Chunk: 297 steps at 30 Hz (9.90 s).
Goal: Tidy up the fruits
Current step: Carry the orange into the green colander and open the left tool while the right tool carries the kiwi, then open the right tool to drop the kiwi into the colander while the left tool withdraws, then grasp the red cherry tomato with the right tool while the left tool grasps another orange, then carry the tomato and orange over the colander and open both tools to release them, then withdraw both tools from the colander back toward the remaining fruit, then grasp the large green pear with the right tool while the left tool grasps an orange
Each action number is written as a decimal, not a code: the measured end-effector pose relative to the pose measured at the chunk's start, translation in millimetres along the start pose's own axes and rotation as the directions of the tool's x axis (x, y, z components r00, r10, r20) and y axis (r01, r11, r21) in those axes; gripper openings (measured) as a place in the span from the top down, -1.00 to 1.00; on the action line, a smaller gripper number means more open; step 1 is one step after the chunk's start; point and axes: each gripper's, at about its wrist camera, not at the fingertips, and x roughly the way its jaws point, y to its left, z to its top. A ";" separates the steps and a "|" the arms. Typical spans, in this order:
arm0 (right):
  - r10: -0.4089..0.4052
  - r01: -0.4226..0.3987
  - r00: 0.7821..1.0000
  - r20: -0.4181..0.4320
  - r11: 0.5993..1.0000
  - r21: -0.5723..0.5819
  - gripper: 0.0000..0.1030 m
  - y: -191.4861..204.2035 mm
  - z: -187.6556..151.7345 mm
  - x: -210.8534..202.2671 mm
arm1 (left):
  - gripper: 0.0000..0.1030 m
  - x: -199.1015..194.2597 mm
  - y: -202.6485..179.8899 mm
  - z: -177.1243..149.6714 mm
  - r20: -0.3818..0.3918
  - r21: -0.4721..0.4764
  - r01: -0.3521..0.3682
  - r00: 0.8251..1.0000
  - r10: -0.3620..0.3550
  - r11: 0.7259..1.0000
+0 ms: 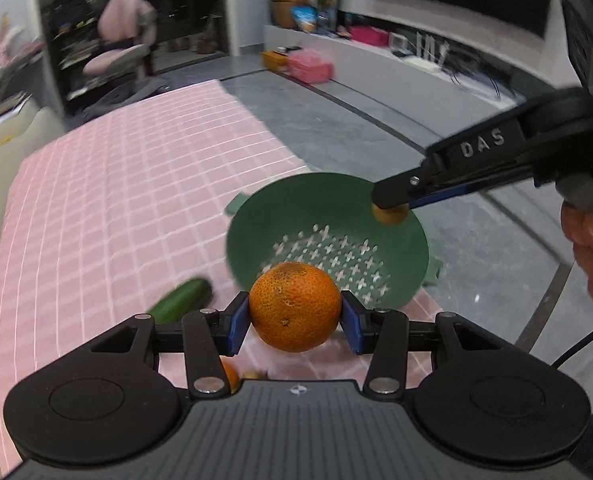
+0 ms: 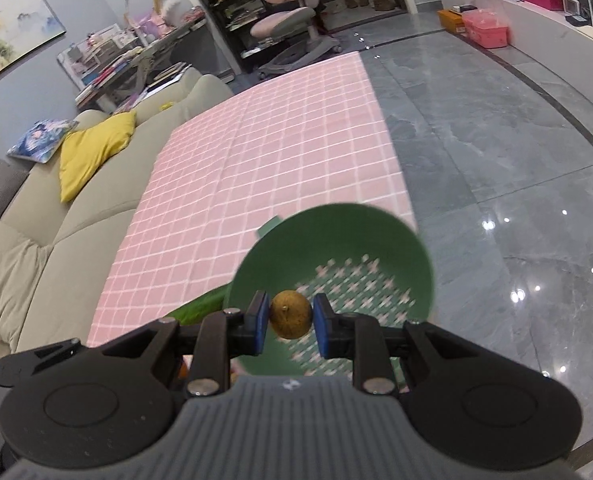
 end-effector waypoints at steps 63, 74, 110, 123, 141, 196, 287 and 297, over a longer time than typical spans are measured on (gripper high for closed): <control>-0.068 0.121 0.982 0.175 0.941 -0.317 -0.57 35.1 -39.2 -15.3 | -0.57 -85.2 64.9 -55.7 0.066 -0.351 -0.069 0.993 0.098 0.934; -0.111 0.126 0.990 0.090 0.974 -0.189 -0.44 52.6 -130.1 -0.6 | -0.68 -110.2 73.7 -136.6 0.125 -0.410 -0.071 0.983 0.133 0.909; -0.076 0.002 0.980 -0.186 0.929 -0.371 0.23 87.2 -175.3 86.5 | -0.54 -37.1 39.9 -169.4 -0.038 -0.187 -0.056 0.998 0.050 0.981; -0.061 -0.018 0.974 -0.216 0.938 -0.345 0.50 84.0 -173.1 92.3 | -0.18 -23.1 34.3 -166.5 -0.008 -0.156 -0.013 1.000 0.012 0.988; -0.060 -0.017 0.974 -0.217 0.943 -0.333 0.53 81.4 -170.7 88.1 | 0.01 -25.8 36.4 -168.4 0.000 -0.166 -0.008 1.000 0.008 0.986; -0.088 0.068 0.992 -0.087 0.975 -0.210 0.52 -11.6 11.6 114.2 | 0.00 113.0 -10.8 20.3 -0.131 0.338 0.006 0.991 0.041 0.941; 0.009 -0.005 0.980 -0.200 1.000 0.019 -0.23 102.5 -135.0 90.6 | -0.63 -23.7 75.6 -145.5 -0.058 -0.027 -0.087 0.995 0.086 0.996; 0.000 0.017 0.979 -0.205 0.996 0.084 -0.27 99.1 -134.5 111.2 | -0.52 -12.2 77.4 -144.7 -0.064 -0.024 -0.037 0.997 0.035 0.999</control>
